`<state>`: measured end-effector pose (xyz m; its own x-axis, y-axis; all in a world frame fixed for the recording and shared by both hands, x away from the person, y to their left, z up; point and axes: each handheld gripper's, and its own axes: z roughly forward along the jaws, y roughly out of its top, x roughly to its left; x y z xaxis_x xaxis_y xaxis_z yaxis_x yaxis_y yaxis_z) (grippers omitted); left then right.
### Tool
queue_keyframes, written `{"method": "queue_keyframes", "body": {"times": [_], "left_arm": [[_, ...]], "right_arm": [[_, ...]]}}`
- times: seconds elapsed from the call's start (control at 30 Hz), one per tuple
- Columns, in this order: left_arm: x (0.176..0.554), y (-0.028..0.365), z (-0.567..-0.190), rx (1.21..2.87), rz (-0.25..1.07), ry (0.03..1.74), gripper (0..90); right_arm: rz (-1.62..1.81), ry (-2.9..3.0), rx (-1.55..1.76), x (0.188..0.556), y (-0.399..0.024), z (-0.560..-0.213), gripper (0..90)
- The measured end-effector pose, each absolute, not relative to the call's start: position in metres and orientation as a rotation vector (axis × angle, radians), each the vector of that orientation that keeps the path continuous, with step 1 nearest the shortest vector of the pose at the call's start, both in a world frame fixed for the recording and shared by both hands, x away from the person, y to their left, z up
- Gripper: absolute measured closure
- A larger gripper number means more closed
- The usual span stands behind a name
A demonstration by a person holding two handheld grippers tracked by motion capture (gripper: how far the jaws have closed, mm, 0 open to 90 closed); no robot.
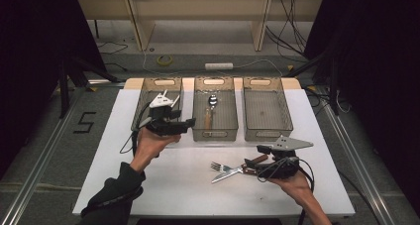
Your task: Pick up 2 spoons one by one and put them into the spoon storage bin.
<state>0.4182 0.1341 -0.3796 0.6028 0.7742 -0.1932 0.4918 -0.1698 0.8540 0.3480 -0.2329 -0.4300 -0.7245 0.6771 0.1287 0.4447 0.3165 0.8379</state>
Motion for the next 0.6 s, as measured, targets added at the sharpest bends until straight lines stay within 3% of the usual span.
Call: {"method": "queue_keyframes", "body": {"times": [0.37,0.6], "left_arm": [[0.392,0.153,-0.398,1.813,0.344,0.976,28.0],[0.376,0.170,-0.408,1.777,0.325,0.980,27.0]], "right_arm": [[1.327,2.332,1.049,0.361,-0.236,-0.435,35.8],[1.276,2.351,1.057,0.369,-0.238,-0.441,46.2]]}}
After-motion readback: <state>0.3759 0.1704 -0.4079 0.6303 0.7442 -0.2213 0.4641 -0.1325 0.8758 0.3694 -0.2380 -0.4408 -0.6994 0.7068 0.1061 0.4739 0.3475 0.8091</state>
